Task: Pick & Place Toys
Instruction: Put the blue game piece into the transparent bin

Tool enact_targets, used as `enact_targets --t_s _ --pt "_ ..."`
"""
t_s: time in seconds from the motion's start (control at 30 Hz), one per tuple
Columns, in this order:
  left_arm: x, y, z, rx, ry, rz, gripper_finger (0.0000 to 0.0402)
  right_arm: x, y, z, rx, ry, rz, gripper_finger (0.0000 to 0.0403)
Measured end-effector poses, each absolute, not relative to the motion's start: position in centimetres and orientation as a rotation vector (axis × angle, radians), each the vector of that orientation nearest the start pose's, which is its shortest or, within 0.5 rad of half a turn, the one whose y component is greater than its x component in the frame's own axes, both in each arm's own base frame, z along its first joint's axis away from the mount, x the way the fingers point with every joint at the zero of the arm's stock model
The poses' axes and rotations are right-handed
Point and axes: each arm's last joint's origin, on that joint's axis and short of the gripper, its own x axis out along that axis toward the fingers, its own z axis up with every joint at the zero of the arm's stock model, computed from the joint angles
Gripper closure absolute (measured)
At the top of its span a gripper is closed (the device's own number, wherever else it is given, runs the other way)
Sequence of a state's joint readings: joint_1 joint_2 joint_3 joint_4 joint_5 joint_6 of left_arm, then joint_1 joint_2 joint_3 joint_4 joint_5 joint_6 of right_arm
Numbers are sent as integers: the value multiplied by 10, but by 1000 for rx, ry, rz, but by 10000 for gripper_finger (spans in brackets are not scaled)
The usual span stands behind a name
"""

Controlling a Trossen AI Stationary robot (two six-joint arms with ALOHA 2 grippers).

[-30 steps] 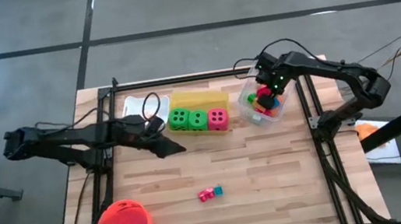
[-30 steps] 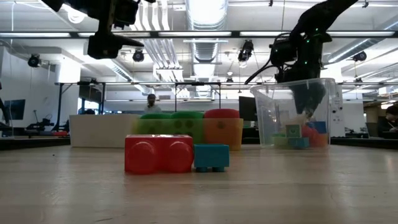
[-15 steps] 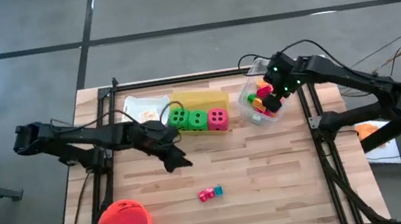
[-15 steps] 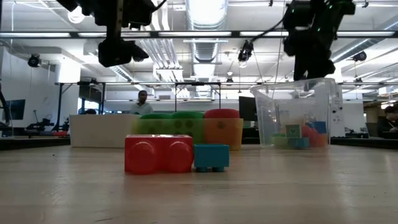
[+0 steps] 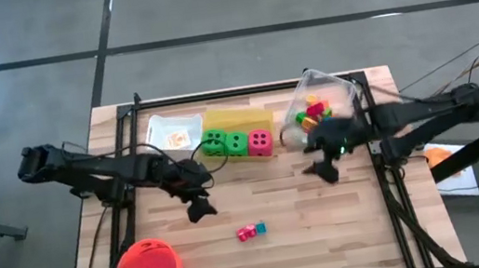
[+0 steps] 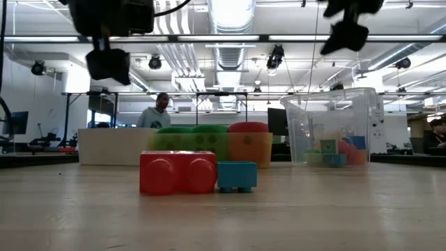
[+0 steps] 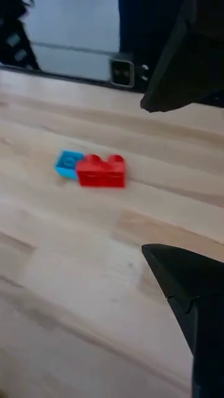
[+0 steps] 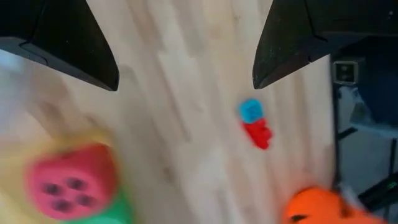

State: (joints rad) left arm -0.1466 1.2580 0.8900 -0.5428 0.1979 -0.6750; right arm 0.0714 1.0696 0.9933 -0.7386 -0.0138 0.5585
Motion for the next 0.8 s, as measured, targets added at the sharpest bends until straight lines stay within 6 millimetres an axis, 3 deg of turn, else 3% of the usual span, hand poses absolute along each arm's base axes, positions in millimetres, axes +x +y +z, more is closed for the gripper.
enact_targets --t_s 0.13,0.27,0.53,0.8 --pt "235 -47 235 -626 1059 5 51 226 55 299 405 772 -80 39" --pt "227 -47 223 -636 1120 34 51 244 78 279 348 819 -55 39" --pt "219 -48 211 -682 1202 25 51 284 107 239 321 828 40 39" --pt "212 -47 206 -677 1286 64 51 317 121 204 229 901 107 39"
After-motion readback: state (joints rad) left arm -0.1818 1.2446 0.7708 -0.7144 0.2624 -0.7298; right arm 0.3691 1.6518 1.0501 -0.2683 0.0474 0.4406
